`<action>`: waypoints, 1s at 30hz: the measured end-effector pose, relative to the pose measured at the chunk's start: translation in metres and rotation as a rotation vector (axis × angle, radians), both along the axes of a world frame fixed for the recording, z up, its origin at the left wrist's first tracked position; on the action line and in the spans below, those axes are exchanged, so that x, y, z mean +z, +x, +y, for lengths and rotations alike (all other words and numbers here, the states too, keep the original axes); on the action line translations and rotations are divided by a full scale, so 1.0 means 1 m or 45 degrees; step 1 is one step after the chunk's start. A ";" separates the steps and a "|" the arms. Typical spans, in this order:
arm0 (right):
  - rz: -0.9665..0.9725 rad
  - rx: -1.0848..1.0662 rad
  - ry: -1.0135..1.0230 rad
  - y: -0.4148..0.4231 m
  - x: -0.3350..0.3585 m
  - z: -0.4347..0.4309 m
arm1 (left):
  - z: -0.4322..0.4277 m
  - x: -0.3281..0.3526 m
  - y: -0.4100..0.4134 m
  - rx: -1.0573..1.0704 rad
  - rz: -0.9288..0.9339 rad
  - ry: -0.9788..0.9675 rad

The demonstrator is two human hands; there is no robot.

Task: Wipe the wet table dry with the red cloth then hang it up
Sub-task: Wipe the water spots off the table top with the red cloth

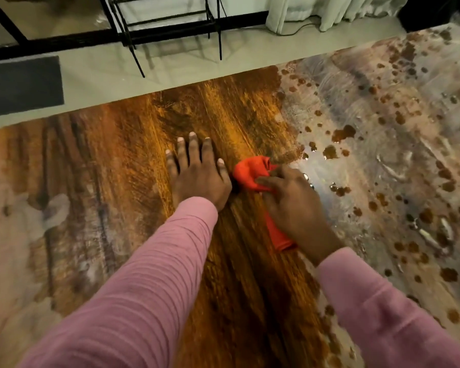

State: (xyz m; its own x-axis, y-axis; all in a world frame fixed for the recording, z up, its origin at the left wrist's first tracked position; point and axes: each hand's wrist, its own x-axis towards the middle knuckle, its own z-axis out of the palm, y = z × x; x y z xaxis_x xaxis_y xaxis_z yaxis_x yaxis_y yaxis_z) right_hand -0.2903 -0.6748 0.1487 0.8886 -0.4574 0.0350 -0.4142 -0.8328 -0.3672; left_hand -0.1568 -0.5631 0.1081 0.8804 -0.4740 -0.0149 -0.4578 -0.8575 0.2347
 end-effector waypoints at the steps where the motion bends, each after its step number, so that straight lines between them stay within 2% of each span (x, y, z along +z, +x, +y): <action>1: 0.024 -0.101 -0.023 -0.003 -0.001 -0.011 | 0.000 -0.001 0.001 -0.005 0.000 0.003; 3: 0.056 -0.334 -0.038 -0.004 -0.002 -0.028 | 0.001 -0.002 0.002 -0.015 0.006 0.015; 5: 0.055 -0.414 -0.054 -0.003 0.001 -0.022 | 0.001 -0.003 0.002 -0.017 0.003 0.028; 7: 0.018 -0.299 -0.037 -0.006 0.003 0.002 | 0.000 -0.002 0.001 -0.010 -0.002 0.029; 10: 0.028 0.044 0.023 -0.026 0.005 0.026 | -0.001 -0.001 0.000 -0.013 -0.010 0.011; 12: 0.044 0.093 0.009 -0.038 0.007 0.013 | 0.001 -0.002 0.001 -0.020 -0.005 0.007; 16: 0.102 -0.347 -0.088 -0.044 0.003 -0.031 | 0.002 -0.003 0.001 -0.043 0.011 0.026; 18: 0.078 -0.450 -0.076 -0.040 0.004 -0.025 | 0.002 -0.002 0.003 -0.040 -0.008 0.028; 19: 0.066 -0.429 -0.055 -0.038 0.006 -0.013 | 0.001 -0.002 0.003 -0.035 -0.007 0.021; 24: 0.073 0.057 0.027 -0.066 0.007 0.035 | 0.000 -0.001 -0.001 -0.021 -0.019 -0.005; 25: 0.080 0.043 0.018 -0.073 0.007 0.027 | 0.000 -0.001 0.000 -0.027 -0.017 -0.001; 30: 0.041 -0.462 -0.062 -0.080 -0.004 -0.010 | -0.001 -0.002 0.000 -0.018 -0.004 0.004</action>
